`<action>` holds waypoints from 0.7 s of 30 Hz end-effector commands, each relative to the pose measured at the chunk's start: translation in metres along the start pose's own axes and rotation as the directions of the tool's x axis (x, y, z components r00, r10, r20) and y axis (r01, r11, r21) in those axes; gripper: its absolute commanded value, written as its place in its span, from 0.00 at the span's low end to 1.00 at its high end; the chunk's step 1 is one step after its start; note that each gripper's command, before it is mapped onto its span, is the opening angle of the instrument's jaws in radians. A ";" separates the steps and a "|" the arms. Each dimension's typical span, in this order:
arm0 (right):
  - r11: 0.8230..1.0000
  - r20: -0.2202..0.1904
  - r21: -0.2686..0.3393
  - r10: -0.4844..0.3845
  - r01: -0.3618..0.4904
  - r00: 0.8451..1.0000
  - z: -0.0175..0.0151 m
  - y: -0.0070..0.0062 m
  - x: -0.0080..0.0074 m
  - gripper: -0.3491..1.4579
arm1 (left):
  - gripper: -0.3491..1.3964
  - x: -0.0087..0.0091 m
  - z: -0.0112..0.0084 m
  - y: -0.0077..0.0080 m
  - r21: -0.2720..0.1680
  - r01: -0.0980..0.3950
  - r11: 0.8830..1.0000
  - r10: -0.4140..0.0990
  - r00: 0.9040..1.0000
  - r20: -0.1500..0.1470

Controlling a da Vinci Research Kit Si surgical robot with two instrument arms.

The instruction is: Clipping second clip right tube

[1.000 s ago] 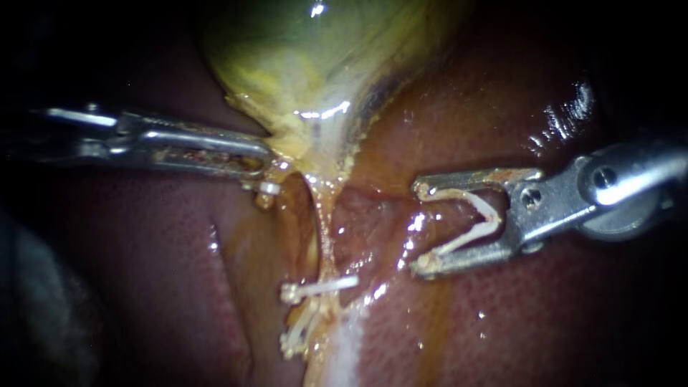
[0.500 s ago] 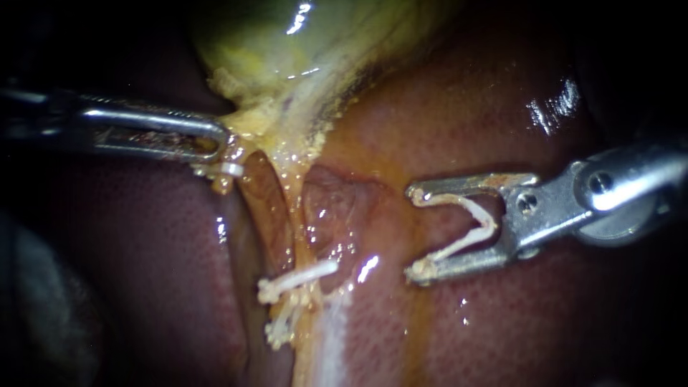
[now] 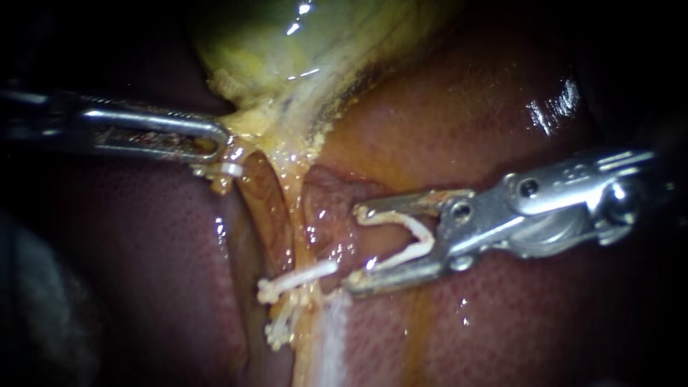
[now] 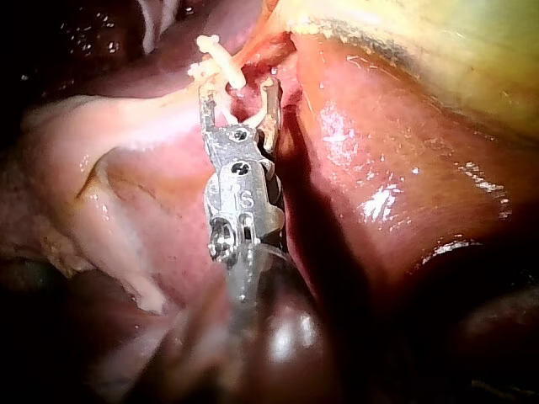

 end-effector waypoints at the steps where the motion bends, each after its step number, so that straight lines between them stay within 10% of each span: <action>1: 1.000 0.003 0.000 0.012 -0.012 1.000 0.0006 0.0002 -0.0001 0.46 | 0.00 0.0000 0.0000 0.0001 0.000 0.007 1.000 -0.007 1.000 0.000; 12: 0.987 -0.053 0.005 0.161 -0.161 0.986 0.0050 0.0028 -0.0011 0.47 | 0.00 0.0002 -0.0001 0.0004 0.000 0.008 1.000 -0.008 1.000 0.000; 21: 0.958 -0.159 0.149 0.267 -0.245 0.950 0.0067 0.0029 -0.0011 0.46 | 0.00 0.0002 -0.0001 0.0004 0.000 0.008 1.000 -0.008 1.000 0.000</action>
